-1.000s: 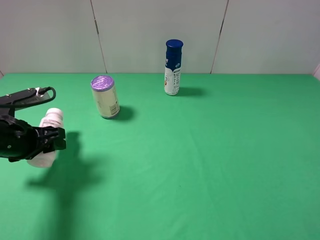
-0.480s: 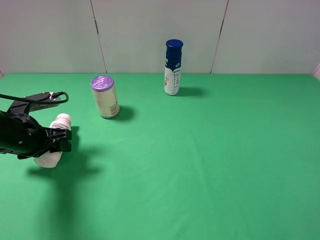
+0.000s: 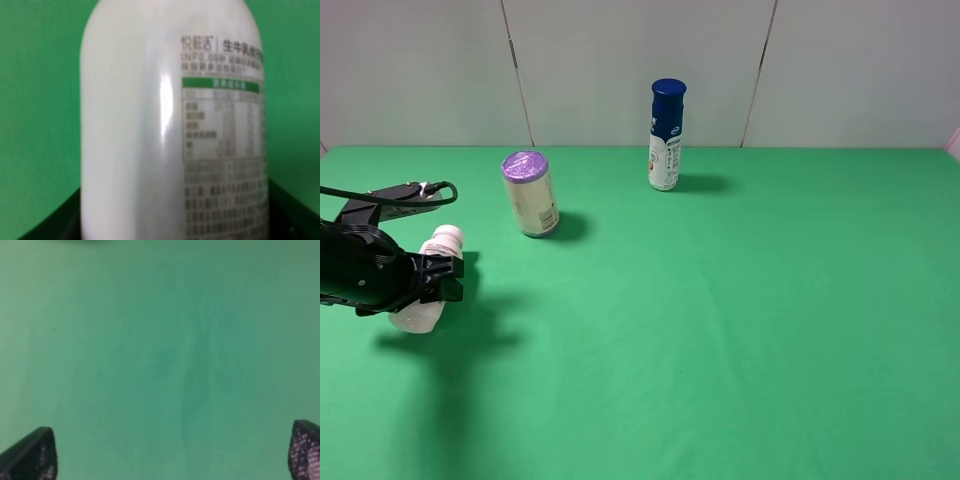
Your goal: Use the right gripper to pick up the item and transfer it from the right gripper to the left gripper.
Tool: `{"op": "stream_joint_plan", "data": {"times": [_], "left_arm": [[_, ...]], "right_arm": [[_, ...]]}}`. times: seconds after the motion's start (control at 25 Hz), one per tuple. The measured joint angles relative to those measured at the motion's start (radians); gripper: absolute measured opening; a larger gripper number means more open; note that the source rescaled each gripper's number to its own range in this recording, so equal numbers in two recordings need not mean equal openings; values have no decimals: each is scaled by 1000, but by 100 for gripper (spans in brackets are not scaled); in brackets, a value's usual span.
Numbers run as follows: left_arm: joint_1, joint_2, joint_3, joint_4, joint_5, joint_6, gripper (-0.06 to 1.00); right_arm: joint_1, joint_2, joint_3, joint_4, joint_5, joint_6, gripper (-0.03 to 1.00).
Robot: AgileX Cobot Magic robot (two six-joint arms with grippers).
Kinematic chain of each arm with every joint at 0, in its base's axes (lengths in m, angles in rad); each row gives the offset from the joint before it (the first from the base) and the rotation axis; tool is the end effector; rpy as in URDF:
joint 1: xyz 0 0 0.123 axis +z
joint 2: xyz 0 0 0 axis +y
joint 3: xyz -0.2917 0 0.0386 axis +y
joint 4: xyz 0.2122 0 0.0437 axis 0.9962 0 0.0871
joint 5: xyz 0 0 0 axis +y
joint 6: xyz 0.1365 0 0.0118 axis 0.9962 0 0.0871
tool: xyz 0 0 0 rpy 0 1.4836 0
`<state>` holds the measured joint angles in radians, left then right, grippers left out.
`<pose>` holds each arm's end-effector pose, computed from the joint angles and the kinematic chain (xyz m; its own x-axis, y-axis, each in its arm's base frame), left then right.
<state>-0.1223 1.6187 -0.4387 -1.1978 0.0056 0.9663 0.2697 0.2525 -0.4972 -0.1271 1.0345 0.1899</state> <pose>0.2346 -0.0297 0.1112 -0.8872 -0.1221 -0.4449 -0.0814 0.9906 -0.1096 0.0297 -0.0073 0.2393 -0.6383 -0.0482 -0.7682 -0.1059 0.9940 0.0256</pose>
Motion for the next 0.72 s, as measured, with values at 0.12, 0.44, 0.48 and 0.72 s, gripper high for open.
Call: {"op": "stream_joint_plan", "data": {"times": [0.12, 0.44, 0.48, 0.72], "left_arm": [[0, 0, 0, 0, 1, 0, 10], [0, 0, 0, 1, 1, -38, 85], [0, 0, 0, 2, 1, -41, 91], [0, -12, 0, 73, 38, -78, 100]], "right_arm": [[0, 0, 0, 0, 0, 0, 100], [0, 0, 0, 0, -1, 0, 100], [0, 0, 0, 0, -1, 0, 100], [0, 0, 0, 0, -1, 0, 100]]}}
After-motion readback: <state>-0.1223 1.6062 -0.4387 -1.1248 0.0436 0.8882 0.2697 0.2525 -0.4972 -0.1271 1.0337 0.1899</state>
